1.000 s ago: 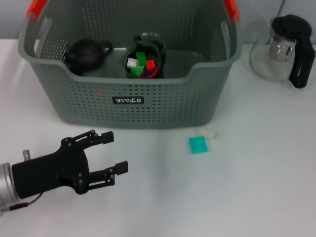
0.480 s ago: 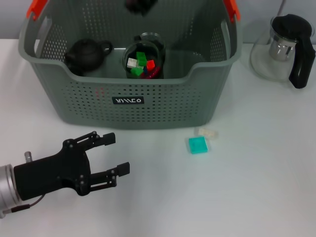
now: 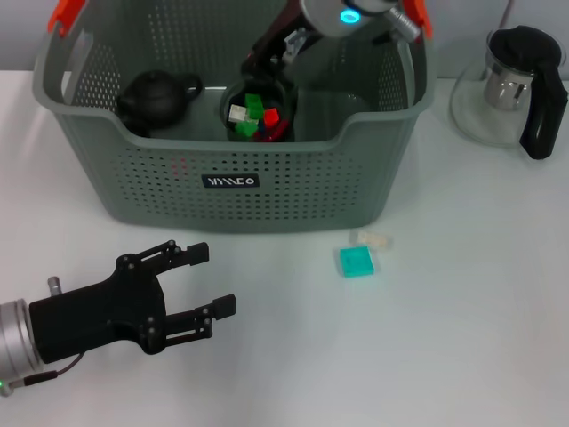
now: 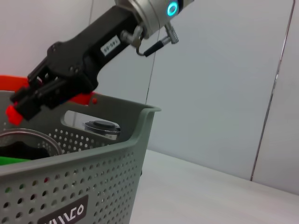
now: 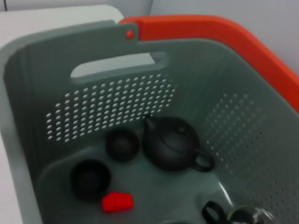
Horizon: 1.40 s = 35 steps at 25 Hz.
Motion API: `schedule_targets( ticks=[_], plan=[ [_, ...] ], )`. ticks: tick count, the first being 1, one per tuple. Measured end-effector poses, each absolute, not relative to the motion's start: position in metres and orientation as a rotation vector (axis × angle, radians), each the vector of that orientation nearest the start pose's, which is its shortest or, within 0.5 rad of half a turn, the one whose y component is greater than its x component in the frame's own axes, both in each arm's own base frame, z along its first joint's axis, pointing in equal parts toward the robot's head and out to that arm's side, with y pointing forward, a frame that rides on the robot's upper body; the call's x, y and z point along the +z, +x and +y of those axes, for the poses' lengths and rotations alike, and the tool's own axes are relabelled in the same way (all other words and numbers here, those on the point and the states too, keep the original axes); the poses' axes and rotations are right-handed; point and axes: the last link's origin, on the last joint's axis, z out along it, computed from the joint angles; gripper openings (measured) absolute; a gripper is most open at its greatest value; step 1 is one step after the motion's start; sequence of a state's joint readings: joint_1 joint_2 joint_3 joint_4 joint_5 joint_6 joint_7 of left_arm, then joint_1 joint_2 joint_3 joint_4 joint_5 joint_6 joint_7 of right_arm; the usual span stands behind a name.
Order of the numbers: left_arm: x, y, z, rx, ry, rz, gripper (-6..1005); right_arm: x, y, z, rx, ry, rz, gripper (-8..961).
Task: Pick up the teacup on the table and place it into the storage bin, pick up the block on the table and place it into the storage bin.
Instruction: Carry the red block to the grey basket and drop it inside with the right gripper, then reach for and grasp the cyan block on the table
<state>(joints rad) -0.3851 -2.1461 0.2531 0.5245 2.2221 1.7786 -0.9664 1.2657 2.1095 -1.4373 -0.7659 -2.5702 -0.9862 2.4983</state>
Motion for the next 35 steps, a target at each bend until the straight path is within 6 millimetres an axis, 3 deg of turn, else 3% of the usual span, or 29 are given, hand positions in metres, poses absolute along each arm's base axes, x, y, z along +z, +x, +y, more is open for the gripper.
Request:
schedule_targets(
  ticks=[12, 22, 25, 26, 27, 28, 32, 35],
  plan=[
    [-0.018, -0.306, 0.244, -0.926, -2.584, -0.537, 811, -0.086, -0.003, 0.448, -0.255, -2.633, 0.233, 295],
    [-0.018, -0.306, 0.245, -0.928, -2.58, -0.535, 811, -0.08, -0.011, 0.447, -0.2, -2.633, 0.219, 325],
    [-0.018, -0.306, 0.246, -0.925, -2.579, -0.534, 811, -0.062, -0.02, 0.442, 0.004, -2.624, 0.21, 509],
    [-0.018, -0.306, 0.246, -0.925, -2.579, -0.533, 811, -0.039, -0.02, 0.435, 0.221, -2.598, 0.228, 570],
    [-0.018, -0.306, 0.246, -0.924, -2.579, -0.533, 811, -0.039, -0.02, 0.435, 0.221, -2.598, 0.228, 578],
    [-0.018, -0.306, 0.247, -0.922, -2.578, -0.533, 811, -0.024, -0.015, 0.431, 0.339, -2.574, 0.245, 586],
    [-0.018, -0.307, 0.247, -0.913, -2.576, -0.536, 811, 0.024, 0.029, 0.409, 0.804, -2.51, 0.324, 618],
    [-0.017, -0.307, 0.249, -0.909, -2.577, -0.531, 811, 0.041, 0.078, 0.389, 1.078, -2.478, 0.378, 623]
  ],
)
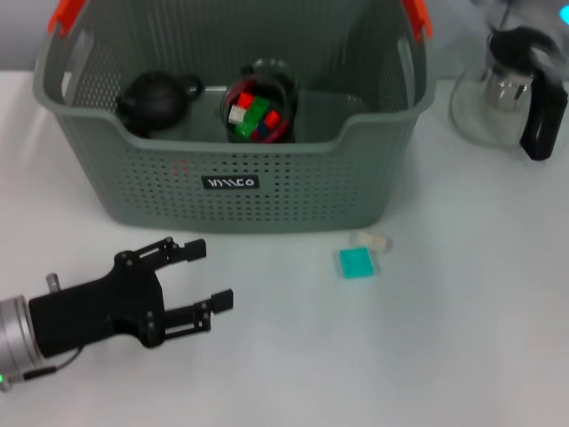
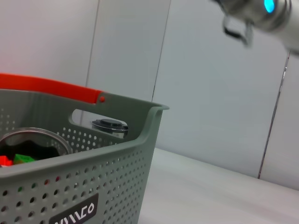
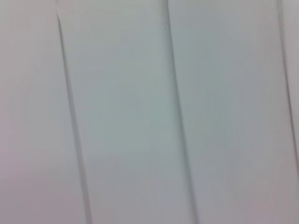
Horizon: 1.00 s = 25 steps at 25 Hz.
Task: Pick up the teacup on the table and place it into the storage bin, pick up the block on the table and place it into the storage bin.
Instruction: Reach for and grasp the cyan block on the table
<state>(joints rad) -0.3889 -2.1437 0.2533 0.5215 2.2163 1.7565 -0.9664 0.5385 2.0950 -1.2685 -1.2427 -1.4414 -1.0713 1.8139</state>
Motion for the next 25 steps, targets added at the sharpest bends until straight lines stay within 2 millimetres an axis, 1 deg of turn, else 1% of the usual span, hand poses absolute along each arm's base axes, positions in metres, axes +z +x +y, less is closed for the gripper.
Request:
schedule_targets(
  ticks=[1, 2, 4, 6, 7, 9, 10, 13, 14, 16, 19, 22, 25],
  plan=[
    [-0.017, -0.307, 0.25, -0.908, -2.577, -0.528, 811, 0.045, 0.094, 0.38, 1.175, -2.475, 0.376, 621],
    [-0.016, -0.306, 0.25, -0.908, -2.579, -0.525, 811, 0.049, 0.106, 0.375, 1.233, -2.47, 0.38, 620],
    [-0.016, -0.305, 0.252, -0.907, -2.583, -0.52, 811, 0.058, 0.133, 0.358, 1.369, -2.469, 0.345, 617],
    [-0.016, -0.305, 0.252, -0.906, -2.584, -0.518, 811, 0.065, 0.158, 0.34, 1.431, -2.506, 0.288, 615],
    [-0.018, -0.304, 0.253, -0.903, -2.59, -0.519, 811, 0.066, 0.169, 0.333, 1.427, -2.532, 0.279, 615],
    [-0.019, -0.305, 0.254, -0.897, -2.591, -0.521, 811, 0.064, 0.19, 0.318, 1.347, -2.643, 0.302, 613],
    [-0.019, -0.305, 0.254, -0.893, -2.59, -0.523, 811, 0.063, 0.198, 0.315, 1.277, -2.693, 0.344, 613],
    [-0.019, -0.305, 0.255, -0.888, -2.59, -0.524, 811, 0.061, 0.22, 0.309, 0.99, -2.84, 0.548, 613],
    [-0.019, -0.306, 0.255, -0.886, -2.59, -0.525, 811, 0.062, 0.226, 0.31, 0.867, -2.874, 0.621, 613],
    [-0.019, -0.306, 0.254, -0.886, -2.589, -0.528, 811, 0.064, 0.231, 0.313, 0.616, -2.917, 0.731, 613],
    [-0.02, -0.306, 0.253, -0.887, -2.586, -0.535, 811, 0.064, 0.228, 0.32, 0.355, -2.934, 0.775, 612],
    [-0.022, -0.307, 0.251, -0.887, -2.583, -0.544, 811, 0.058, 0.214, 0.331, 0.129, -2.972, 0.754, 612],
    [-0.022, -0.308, 0.249, -0.886, -2.583, -0.551, 811, 0.045, 0.195, 0.344, -0.073, -3.004, 0.701, 612]
  ],
)
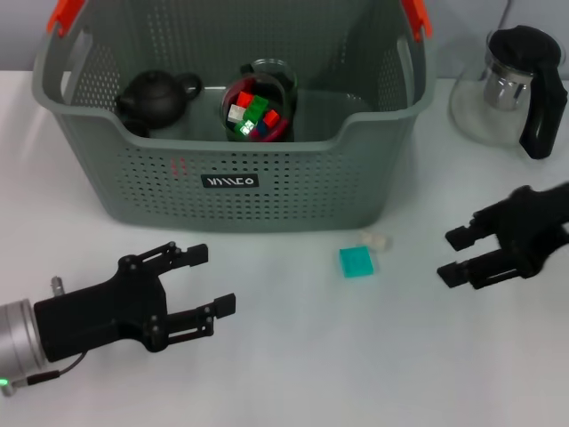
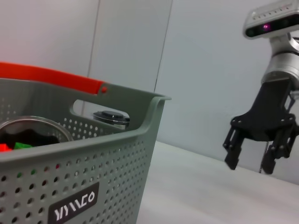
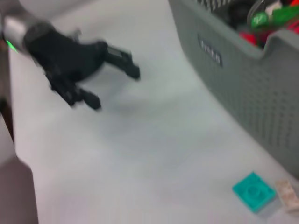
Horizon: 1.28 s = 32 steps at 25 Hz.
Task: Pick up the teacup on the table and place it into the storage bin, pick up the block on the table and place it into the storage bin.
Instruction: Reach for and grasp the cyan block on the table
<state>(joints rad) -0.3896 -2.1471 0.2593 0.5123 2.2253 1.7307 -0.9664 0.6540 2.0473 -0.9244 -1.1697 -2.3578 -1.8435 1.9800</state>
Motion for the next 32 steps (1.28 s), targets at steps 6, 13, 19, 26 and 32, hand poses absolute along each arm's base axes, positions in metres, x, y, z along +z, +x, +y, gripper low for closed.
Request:
schedule_targets(
  ticks=[6, 13, 19, 26, 32],
  plan=[
    [-0.022, -0.31, 0.246, -0.889, -2.575, -0.562, 811, 0.015, 0.169, 0.357, -0.393, -3.039, 0.578, 611],
    [-0.022, -0.311, 0.246, -0.887, -2.572, -0.566, 811, -0.011, 0.16, 0.362, -0.539, -3.031, 0.492, 611],
    [-0.022, -0.311, 0.245, -0.887, -2.571, -0.567, 811, -0.035, 0.154, 0.367, -0.648, -2.978, 0.295, 612],
    [-0.023, -0.311, 0.244, -0.892, -2.569, -0.573, 811, -0.057, 0.138, 0.369, -0.742, -2.945, 0.043, 613],
    [-0.023, -0.312, 0.242, -0.896, -2.559, -0.584, 811, -0.072, 0.133, 0.365, -0.796, -2.928, -0.067, 613]
  ],
)
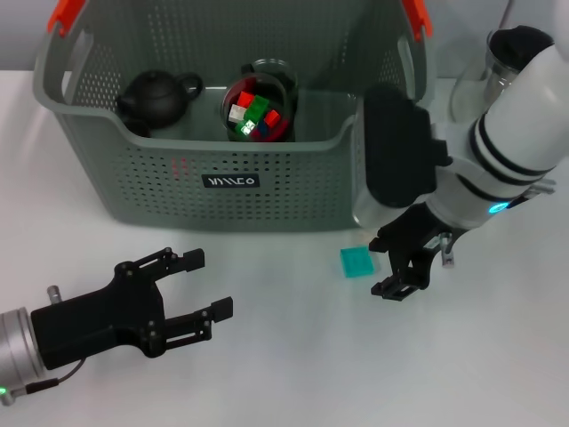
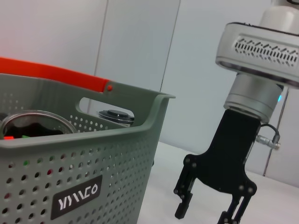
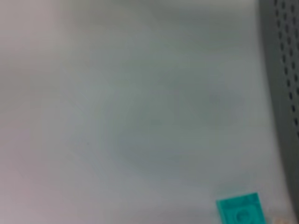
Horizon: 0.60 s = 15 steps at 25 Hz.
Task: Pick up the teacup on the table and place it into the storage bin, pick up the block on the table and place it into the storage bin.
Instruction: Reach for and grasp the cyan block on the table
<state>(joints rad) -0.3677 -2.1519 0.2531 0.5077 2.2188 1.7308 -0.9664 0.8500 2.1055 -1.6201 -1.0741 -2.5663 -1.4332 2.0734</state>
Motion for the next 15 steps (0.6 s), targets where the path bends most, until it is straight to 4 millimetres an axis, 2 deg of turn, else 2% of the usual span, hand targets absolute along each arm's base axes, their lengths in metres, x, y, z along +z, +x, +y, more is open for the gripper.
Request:
schedule_targets(
  ticks=[6, 15],
  plan=[
    [-0.024, -0.313, 0.242, -0.89, -2.554, -0.588, 811, -0.083, 0.133, 0.363, -0.797, -2.909, -0.115, 612],
    [-0.024, -0.314, 0.243, -0.885, -2.552, -0.59, 811, -0.1, 0.139, 0.362, -0.782, -2.891, -0.098, 612]
  ],
)
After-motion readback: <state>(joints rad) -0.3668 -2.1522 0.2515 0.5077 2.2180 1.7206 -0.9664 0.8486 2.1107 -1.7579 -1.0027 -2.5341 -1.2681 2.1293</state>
